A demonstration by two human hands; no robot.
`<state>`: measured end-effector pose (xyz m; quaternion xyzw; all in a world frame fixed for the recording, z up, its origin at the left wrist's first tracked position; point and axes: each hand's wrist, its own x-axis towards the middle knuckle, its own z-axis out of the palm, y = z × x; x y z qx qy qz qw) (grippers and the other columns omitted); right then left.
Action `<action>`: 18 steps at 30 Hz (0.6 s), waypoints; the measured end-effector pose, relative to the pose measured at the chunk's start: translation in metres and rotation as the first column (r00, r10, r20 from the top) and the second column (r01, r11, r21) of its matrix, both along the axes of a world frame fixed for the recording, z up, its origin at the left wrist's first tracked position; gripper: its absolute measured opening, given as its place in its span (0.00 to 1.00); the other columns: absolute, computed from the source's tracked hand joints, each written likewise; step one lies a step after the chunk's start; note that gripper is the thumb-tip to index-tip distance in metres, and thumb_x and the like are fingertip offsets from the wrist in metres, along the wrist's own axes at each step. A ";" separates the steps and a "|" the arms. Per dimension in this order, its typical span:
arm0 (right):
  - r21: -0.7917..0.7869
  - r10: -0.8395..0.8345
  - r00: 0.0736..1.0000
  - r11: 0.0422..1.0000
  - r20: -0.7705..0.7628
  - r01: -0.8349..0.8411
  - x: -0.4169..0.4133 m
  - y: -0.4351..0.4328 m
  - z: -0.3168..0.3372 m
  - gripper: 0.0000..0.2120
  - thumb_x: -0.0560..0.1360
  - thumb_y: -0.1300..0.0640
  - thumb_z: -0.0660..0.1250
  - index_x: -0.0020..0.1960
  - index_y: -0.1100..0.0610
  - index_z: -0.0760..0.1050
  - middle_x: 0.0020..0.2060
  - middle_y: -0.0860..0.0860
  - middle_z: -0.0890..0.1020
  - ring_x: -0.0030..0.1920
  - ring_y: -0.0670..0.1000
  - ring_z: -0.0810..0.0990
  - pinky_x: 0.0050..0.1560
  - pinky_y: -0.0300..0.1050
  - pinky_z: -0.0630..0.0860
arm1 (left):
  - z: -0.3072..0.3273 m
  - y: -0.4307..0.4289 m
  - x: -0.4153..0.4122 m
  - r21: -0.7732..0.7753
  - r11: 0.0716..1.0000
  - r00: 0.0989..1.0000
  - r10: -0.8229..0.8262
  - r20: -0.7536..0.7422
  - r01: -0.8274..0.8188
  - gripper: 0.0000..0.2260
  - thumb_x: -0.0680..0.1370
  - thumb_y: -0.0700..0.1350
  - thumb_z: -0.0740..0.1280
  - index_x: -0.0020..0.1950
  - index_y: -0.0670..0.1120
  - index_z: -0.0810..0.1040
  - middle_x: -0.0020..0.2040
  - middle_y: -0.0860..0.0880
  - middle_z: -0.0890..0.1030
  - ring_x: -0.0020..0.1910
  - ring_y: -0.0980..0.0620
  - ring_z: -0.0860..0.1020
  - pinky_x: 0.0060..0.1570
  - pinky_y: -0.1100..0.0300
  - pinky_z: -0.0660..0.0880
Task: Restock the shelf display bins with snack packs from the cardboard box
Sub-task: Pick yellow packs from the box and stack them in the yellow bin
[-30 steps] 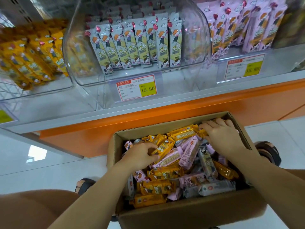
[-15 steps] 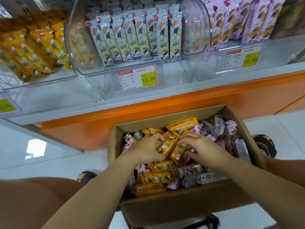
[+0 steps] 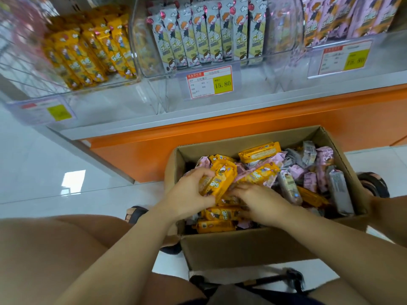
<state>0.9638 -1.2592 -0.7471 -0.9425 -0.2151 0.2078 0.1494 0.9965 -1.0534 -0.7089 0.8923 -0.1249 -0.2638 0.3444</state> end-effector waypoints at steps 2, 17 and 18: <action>-0.138 0.099 0.991 0.987 0.093 -0.085 0.003 0.004 -0.003 0.34 0.72 0.49 0.70 0.74 0.47 0.60 0.72 0.48 0.65 0.71 0.52 0.63 0.69 0.48 0.61 | 0.000 0.005 -0.004 -0.037 0.998 0.999 0.042 0.003 -0.042 0.25 0.71 0.47 0.72 0.65 0.57 0.68 0.71 0.52 0.67 0.66 0.51 0.71 0.60 0.54 0.75; -0.156 0.106 0.968 0.985 0.226 -0.071 0.019 0.002 -0.004 0.37 0.68 0.34 0.64 0.72 0.51 0.65 0.65 0.48 0.73 0.64 0.52 0.66 0.62 0.49 0.59 | 0.000 0.007 0.004 -0.161 0.943 0.956 0.277 -0.097 -0.290 0.22 0.75 0.43 0.70 0.65 0.55 0.69 0.57 0.55 0.75 0.53 0.61 0.75 0.52 0.63 0.75; -0.119 0.066 0.979 0.992 0.191 -0.043 0.020 -0.002 -0.001 0.39 0.67 0.32 0.62 0.72 0.51 0.65 0.65 0.47 0.73 0.64 0.51 0.66 0.62 0.48 0.59 | 0.001 0.006 0.004 -0.161 0.943 0.956 0.279 -0.088 -0.290 0.22 0.75 0.43 0.70 0.66 0.55 0.69 0.56 0.56 0.75 0.51 0.62 0.74 0.51 0.65 0.75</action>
